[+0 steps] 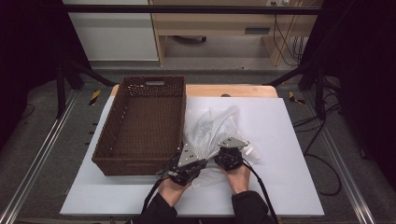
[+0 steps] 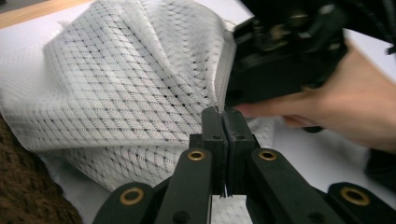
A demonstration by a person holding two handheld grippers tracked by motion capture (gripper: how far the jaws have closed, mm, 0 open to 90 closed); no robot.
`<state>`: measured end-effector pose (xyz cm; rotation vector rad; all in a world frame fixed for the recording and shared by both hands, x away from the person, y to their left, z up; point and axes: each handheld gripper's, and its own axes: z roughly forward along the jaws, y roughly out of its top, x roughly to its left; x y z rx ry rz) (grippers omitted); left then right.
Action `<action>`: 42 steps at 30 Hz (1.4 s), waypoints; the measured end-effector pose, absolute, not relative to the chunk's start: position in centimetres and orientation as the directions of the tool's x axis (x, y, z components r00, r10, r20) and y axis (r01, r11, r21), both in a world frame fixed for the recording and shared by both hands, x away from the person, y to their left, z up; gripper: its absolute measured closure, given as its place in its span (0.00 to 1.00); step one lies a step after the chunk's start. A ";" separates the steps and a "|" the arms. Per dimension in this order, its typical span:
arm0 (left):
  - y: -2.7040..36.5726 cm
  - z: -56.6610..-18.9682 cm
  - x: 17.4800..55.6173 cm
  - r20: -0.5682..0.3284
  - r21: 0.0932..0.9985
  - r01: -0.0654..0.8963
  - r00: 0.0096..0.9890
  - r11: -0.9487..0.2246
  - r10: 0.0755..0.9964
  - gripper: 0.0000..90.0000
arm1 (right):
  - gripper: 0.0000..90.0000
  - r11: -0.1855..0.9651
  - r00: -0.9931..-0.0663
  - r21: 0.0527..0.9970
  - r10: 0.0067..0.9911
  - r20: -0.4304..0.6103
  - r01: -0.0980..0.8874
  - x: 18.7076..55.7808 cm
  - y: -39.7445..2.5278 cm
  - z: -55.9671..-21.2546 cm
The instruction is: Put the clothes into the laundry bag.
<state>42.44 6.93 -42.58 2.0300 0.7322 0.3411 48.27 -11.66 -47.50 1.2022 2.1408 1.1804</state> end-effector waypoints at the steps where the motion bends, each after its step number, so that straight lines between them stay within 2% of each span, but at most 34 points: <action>1: 6.9 -42.5 42.3 -0.042 0.842 0.360 0.786 -0.401 0.617 0.98 | 0.93 0.264 -0.526 0.838 0.850 0.032 0.477 48.5 -11.6 -47.7; 5: 6.7 -42.3 41.9 -0.029 0.843 0.346 0.794 -0.412 0.607 0.98 | 0.94 0.189 -0.416 0.860 0.909 0.030 0.474 49.5 -11.7 -48.3; 9: 6.7 -42.8 42.2 -0.034 0.835 0.357 0.793 -0.419 0.608 0.98 | 0.91 0.194 -0.425 0.861 0.905 0.028 0.470 49.4 -12.0 -48.2; 10: 6.7 -43.0 42.2 -0.034 0.834 0.359 0.792 -0.420 0.609 0.98 | 0.88 0.195 -0.431 0.859 0.902 0.033 0.473 49.1 -12.1 -48.0; 13: 6.6 -43.1 42.3 -0.024 0.833 0.355 0.790 -0.425 0.612 0.98 | 0.67 0.224 -0.460 0.852 0.887 0.022 0.472 47.9 -12.8 -47.2; 16: 6.7 -43.0 42.4 -0.029 0.836 0.357 0.787 -0.417 0.617 0.98 | 0.55 0.283 -0.497 0.843 0.868 -0.021 0.458 46.3 -14.0 -46.3; 18: 6.8 -43.1 42.5 -0.030 0.835 0.359 0.786 -0.416 0.618 0.98 | 0.57 0.285 -0.514 0.842 0.858 -0.011 0.459 45.4 -14.9 -46.1; 23: 6.7 -43.3 42.4 -0.019 0.828 0.358 0.787 -0.431 0.617 0.98 | 0.84 0.322 -0.558 0.813 0.830 0.004 0.485 43.5 -16.8 -46.9; 27: 6.6 -43.7 42.6 -0.024 0.823 0.367 0.786 -0.434 0.618 0.98 | 0.86 0.318 -0.524 0.819 0.851 -0.024 0.478 42.9 -18.7 -47.1; 29: 6.5 -44.0 42.7 -0.023 0.817 0.371 0.784 -0.440 0.620 0.98 | 0.76 0.317 -0.494 0.816 0.869 -0.046 0.483 43.1 -19.6 -47.2; 32: 6.4 -44.4 42.8 -0.017 0.811 0.373 0.784 -0.450 0.620 0.98 | 0.51 0.321 -0.391 0.814 0.911 -0.127 0.484 43.7 -20.6 -47.4; 36: 6.1 -44.8 43.1 -0.009 0.803 0.372 0.788 -0.465 0.616 0.98 | 0.44 0.236 -0.301 0.823 0.950 -0.083 0.517 45.3 -22.7 -47.4; 39: 6.1 -45.2 43.3 -0.006 0.797 0.375 0.788 -0.473 0.615 0.97 | 0.50 0.231 -0.299 0.804 0.952 -0.070 0.548 46.2 -23.1 -47.9; 42: 6.0 -45.5 43.5 -0.011 0.790 0.385 0.786 -0.476 0.618 0.97 | 0.71 0.264 -0.314 0.774 0.945 -0.090 0.575 46.6 -23.2 -48.5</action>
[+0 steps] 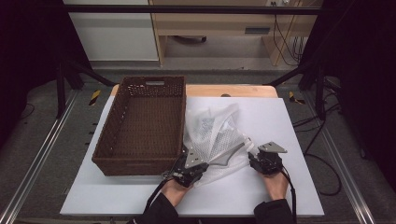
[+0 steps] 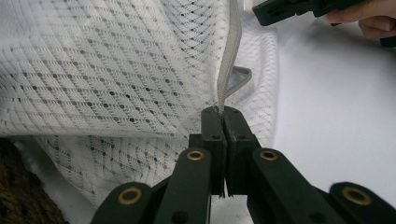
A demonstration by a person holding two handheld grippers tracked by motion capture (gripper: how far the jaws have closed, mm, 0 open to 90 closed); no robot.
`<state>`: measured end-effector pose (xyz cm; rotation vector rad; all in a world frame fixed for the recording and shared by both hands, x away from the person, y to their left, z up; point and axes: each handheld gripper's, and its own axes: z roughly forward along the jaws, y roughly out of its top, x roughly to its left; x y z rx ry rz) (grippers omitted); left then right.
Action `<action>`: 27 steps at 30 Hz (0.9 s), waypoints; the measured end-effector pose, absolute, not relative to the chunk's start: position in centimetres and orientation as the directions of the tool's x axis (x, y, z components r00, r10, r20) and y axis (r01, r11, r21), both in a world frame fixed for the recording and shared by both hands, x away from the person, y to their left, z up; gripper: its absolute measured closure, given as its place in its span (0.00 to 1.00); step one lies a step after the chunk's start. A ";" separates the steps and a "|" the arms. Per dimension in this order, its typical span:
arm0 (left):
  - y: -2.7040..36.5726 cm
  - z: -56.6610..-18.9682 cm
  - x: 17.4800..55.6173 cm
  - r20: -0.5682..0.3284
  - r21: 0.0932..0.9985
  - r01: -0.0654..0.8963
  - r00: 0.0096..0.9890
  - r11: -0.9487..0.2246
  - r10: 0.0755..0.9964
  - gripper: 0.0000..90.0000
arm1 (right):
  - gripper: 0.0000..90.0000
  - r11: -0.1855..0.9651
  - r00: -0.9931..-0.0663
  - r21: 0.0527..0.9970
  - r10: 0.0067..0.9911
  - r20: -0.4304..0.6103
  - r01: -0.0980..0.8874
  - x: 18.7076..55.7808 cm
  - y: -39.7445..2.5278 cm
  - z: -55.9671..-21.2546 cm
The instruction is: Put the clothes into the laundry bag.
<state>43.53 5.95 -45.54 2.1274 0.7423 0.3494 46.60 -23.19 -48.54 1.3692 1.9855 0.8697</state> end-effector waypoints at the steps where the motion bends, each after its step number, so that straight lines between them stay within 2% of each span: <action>1: 5.9 -45.6 43.5 -0.006 0.788 0.384 0.787 -0.481 0.617 0.97 | 0.80 0.264 -0.323 0.769 0.943 -0.079 0.582 46.6 -23.3 -48.7; 3: 5.8 -45.7 43.6 -0.004 0.788 0.381 0.788 -0.483 0.616 0.97 | 0.96 0.250 -0.327 0.761 0.944 -0.053 0.598 46.5 -23.4 -48.5; 4: 5.8 -45.7 43.6 -0.005 0.789 0.382 0.787 -0.481 0.617 0.96 | 0.98 0.264 -0.325 0.754 0.943 -0.071 0.601 46.4 -23.5 -48.4; 8: 6.0 -45.7 43.4 -0.002 0.785 0.383 0.787 -0.487 0.617 0.90 | 0.99 0.242 -0.339 0.737 0.941 -0.018 0.631 45.3 -24.1 -47.9; 14: 7.9 -44.7 40.8 0.005 0.808 0.369 0.776 -0.460 0.631 0.65 | 0.98 0.236 -0.384 0.740 0.923 0.032 0.629 40.8 -24.8 -47.7; 16: 9.0 -44.8 39.8 0.006 0.806 0.379 0.763 -0.455 0.646 0.63 | 0.93 0.258 -0.414 0.735 0.910 0.035 0.628 40.0 -24.7 -48.0; 18: 10.1 -45.3 39.3 0.004 0.797 0.400 0.746 -0.453 0.666 0.61 | 0.69 0.275 -0.422 0.765 0.906 -0.005 0.583 39.7 -24.5 -47.6; 21: 11.2 -46.4 39.4 -0.024 0.783 0.445 0.720 -0.435 0.694 0.61 | 0.51 0.263 -0.421 0.817 0.907 -0.028 0.513 40.0 -24.3 -46.9; 24: 11.2 -47.3 40.0 -0.042 0.763 0.482 0.703 -0.432 0.710 0.61 | 0.49 0.242 -0.400 0.837 0.916 -0.030 0.492 41.4 -24.2 -46.6; 27: 11.1 -47.9 40.3 -0.063 0.759 0.496 0.700 -0.421 0.711 0.63 | 0.52 0.221 -0.384 0.831 0.923 -0.010 0.510 42.8 -24.2 -47.0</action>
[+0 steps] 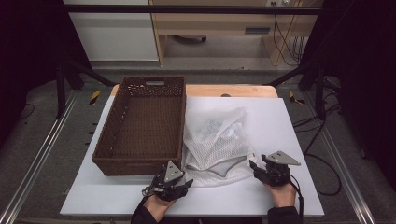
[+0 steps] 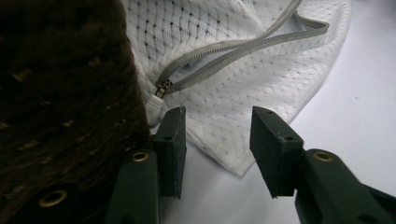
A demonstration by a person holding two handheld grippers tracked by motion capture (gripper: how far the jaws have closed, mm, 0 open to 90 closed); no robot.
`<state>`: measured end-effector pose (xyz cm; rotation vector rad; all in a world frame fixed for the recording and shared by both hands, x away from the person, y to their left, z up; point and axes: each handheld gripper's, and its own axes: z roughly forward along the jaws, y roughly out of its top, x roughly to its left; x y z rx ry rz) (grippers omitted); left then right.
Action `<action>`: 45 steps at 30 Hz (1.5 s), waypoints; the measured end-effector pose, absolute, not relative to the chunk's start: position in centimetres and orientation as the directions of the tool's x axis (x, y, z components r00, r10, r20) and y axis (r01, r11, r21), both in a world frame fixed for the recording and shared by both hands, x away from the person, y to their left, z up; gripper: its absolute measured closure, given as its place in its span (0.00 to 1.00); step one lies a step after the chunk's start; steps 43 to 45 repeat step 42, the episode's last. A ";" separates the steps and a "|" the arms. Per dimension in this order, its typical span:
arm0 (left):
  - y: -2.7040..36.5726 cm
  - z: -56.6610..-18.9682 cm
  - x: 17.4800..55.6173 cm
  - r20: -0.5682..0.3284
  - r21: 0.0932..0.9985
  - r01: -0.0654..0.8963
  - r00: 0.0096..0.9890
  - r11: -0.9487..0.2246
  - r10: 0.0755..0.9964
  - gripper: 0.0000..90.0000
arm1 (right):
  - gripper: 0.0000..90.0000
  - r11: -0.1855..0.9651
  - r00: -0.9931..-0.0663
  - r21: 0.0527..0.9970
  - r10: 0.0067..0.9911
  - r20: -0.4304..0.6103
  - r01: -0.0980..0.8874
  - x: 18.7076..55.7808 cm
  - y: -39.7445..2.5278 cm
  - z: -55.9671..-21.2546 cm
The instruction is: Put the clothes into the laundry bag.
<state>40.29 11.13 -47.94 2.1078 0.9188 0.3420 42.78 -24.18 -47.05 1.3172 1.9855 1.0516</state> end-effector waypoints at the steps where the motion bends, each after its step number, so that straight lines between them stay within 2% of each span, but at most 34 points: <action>1: 11.1 -48.1 40.3 -0.061 0.755 0.500 0.698 -0.425 0.713 0.64 | 0.54 0.223 -0.372 0.823 0.928 -0.015 0.523 43.2 -24.2 -47.4; 3: 10.9 -48.5 40.3 -0.061 0.755 0.500 0.697 -0.423 0.715 0.67 | 0.55 0.221 -0.367 0.801 0.930 -0.002 0.556 43.7 -24.2 -48.1; 5: 10.7 -48.5 40.2 -0.042 0.753 0.492 0.699 -0.437 0.714 0.69 | 0.62 0.243 -0.377 0.786 0.926 -0.014 0.568 43.9 -24.1 -48.8; 9: 10.7 -48.5 40.2 -0.025 0.752 0.496 0.679 -0.434 0.734 0.82 | 0.83 0.234 -0.373 0.777 0.928 0.001 0.585 43.8 -24.1 -48.9; 12: 10.7 -48.4 40.4 -0.018 0.748 0.484 0.699 -0.455 0.715 0.94 | 0.93 0.223 -0.374 0.763 0.927 0.026 0.607 43.6 -24.2 -48.6; 14: 10.7 -48.4 40.4 -0.015 0.749 0.478 0.705 -0.459 0.709 0.98 | 0.95 0.219 -0.375 0.762 0.926 0.034 0.610 43.3 -24.5 -48.5; 23: 12.8 -47.7 40.1 -0.051 0.758 0.492 0.699 -0.428 0.714 0.98 | 0.95 0.207 -0.386 0.752 0.920 0.067 0.626 41.7 -25.4 -48.2; 25: 12.9 -47.6 40.0 -0.057 0.767 0.481 0.710 -0.425 0.702 0.98 | 0.89 0.217 -0.395 0.749 0.916 0.065 0.626 41.7 -25.3 -48.2; 26: 13.0 -47.5 39.8 -0.050 0.772 0.472 0.712 -0.425 0.700 0.96 | 0.80 0.222 -0.397 0.758 0.916 0.053 0.614 41.6 -25.2 -48.2; 31: 13.7 -46.4 39.2 -0.037 0.809 0.428 0.721 -0.403 0.692 0.66 | 0.46 0.227 -0.406 0.827 0.914 0.002 0.515 41.0 -25.7 -47.4; 34: 14.5 -46.0 39.0 -0.045 0.821 0.425 0.715 -0.382 0.698 0.57 | 0.32 0.214 -0.388 0.847 0.922 -0.010 0.486 40.8 -26.1 -46.9; 42: 17.1 -45.6 38.6 -0.046 0.832 0.424 0.698 -0.359 0.715 0.41 | 0.16 0.193 -0.366 0.857 0.931 -0.005 0.478 40.6 -27.1 -46.2; 45: 17.1 -45.6 38.6 -0.046 0.832 0.424 0.698 -0.359 0.715 0.41 | 0.16 0.193 -0.366 0.857 0.931 -0.005 0.478 40.6 -27.1 -46.2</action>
